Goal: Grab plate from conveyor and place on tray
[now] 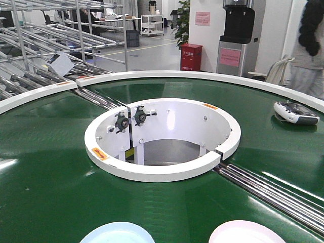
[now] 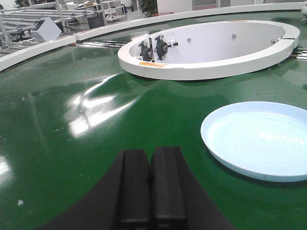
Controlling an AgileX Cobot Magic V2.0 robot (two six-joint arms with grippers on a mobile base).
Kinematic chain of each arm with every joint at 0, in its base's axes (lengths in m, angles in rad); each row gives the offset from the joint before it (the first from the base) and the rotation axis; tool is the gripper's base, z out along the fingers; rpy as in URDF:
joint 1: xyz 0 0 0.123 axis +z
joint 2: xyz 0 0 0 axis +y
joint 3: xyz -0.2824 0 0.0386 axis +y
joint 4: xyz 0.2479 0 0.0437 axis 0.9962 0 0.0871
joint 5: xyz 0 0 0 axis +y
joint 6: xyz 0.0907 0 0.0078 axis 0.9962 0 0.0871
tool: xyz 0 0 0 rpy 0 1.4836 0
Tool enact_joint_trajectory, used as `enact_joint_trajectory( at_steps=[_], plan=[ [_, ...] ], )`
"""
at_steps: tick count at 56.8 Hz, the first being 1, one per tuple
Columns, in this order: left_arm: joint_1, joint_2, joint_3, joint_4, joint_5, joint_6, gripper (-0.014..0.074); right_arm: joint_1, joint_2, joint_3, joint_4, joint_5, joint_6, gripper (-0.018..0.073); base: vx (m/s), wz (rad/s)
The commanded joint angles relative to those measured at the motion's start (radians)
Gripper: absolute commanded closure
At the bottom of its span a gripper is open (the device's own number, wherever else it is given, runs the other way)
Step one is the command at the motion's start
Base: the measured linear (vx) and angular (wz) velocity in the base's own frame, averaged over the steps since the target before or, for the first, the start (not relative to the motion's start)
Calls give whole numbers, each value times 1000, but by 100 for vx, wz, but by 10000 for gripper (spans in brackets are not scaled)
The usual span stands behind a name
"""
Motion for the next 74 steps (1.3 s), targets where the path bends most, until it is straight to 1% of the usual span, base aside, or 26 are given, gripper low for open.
enact_joint_trajectory(
  at_steps=[1, 35, 41, 46, 51, 54, 55, 56, 58, 60, 63, 66, 68, 74],
  plan=[
    [2, -18, 22, -2, -81, -7, 594, -5, -10, 16, -12, -85, -7, 568, 0, 0],
    [2, -18, 22, -1, -81, -4, 594, -5, -10, 16, -11, -88, -7, 568, 0, 0],
    [2, -18, 22, -1, -118, -5, 594, -5, -10, 15, -10, -120, -7, 568, 0, 0],
    [2, -18, 10, -1, -233, -5, 594, -5, -10, 14, 8, -217, -3, 568, 0, 0],
    [2, -18, 10, -3, -394, -17, 594, -5, -10, -2, 17, -294, -3, 568, 0, 0],
    [2, -18, 7, -31, -492, -66, 594, -5, -10, -29, 17, -289, -3, 568, 0, 0],
    [2, -17, 0, -45, -509, -89, 594, -5, -10, -45, 17, -283, -3, 568, 0, 0],
    [2, -16, -13, -58, -523, -109, 594, -5, -10, -63, 17, -275, -3, 568, 0, 0],
    [2, -14, -56, -67, -510, -124, 594, -5, -10, -102, 17, -256, -3, 568, 0, 0],
    [2, -6, -120, -73, -463, -114, 594, -5, -7, -164, 15, -224, -4, 568, 0, 0],
    [2, 38, -229, -73, -378, -73, 594, -5, 22, -286, 3, -151, -19, 568, 0, 0],
    [2, 125, -370, -73, -298, -34, 594, -5, 72, -393, -11, -88, -42, 568, 0, -1],
    [2, 190, -451, -73, -267, -15, 594, -5, 134, -485, -24, -33, -56, 568, 0, -1],
    [2, 438, -683, -73, -217, 32, 594, -5, 346, -703, -49, 72, -73, 568, 0, 0]
  ],
)
